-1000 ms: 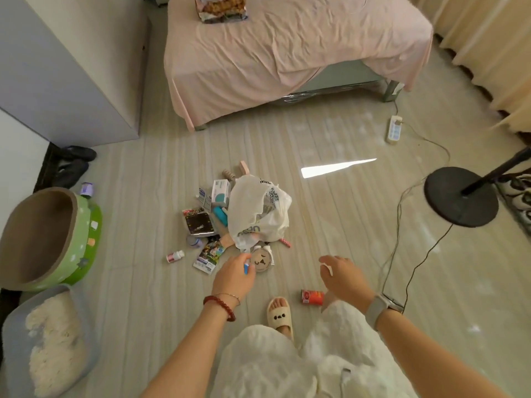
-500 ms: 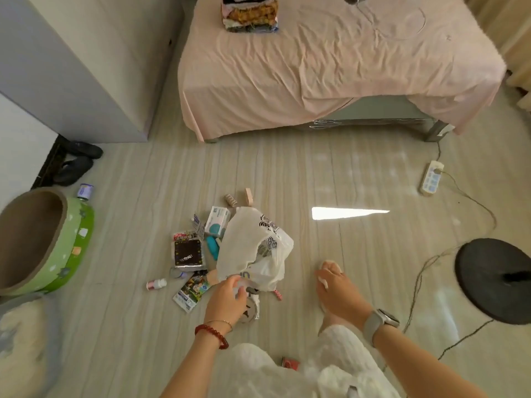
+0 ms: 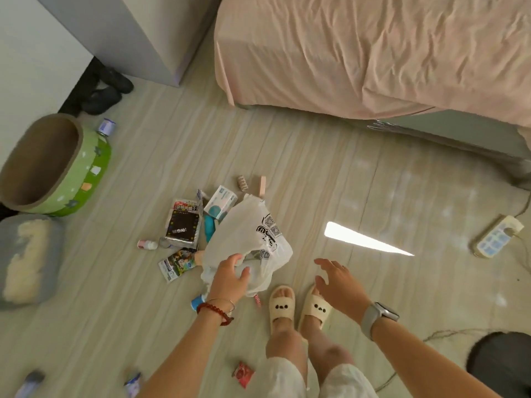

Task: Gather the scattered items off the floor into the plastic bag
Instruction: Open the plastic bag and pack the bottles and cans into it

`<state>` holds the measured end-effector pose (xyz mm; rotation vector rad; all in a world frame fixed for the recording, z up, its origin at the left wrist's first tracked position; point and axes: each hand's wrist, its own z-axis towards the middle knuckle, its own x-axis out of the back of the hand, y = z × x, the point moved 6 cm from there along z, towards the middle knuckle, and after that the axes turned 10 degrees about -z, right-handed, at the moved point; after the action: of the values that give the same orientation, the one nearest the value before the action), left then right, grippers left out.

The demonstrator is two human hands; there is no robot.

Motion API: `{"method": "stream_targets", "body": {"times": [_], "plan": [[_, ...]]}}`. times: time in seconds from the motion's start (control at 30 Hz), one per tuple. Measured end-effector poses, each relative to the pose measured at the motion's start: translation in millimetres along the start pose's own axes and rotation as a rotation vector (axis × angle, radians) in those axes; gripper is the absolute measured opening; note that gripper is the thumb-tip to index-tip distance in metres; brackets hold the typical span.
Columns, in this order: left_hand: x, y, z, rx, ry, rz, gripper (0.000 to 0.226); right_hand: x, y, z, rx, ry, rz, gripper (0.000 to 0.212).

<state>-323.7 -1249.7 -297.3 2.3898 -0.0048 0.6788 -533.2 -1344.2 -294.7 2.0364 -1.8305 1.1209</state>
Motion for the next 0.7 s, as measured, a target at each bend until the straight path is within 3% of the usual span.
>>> {"method": "stream_targets", "body": {"times": [0.13,0.3,0.57,0.7], "plan": [[-11.5,-42.4,58.0,0.154,0.025,-0.06,0.047,-31.2,8.0,59.8,-0.018,-0.06,0.014,0.046],[-41.5,-111.5,137.1,0.163,0.059,0.035,0.059,-105.5,11.7,147.6,0.012,-0.166,0.014,0.051],[-98.9,-199.2,246.5,0.094,0.156,0.559,0.085,-220.4,39.2,275.0,0.181,-0.269,-0.009,0.064],[-127.1,-219.2,293.7,0.119,0.128,0.619,0.039,-257.2,61.6,324.6,0.248,-0.32,-0.019,0.079]]}}
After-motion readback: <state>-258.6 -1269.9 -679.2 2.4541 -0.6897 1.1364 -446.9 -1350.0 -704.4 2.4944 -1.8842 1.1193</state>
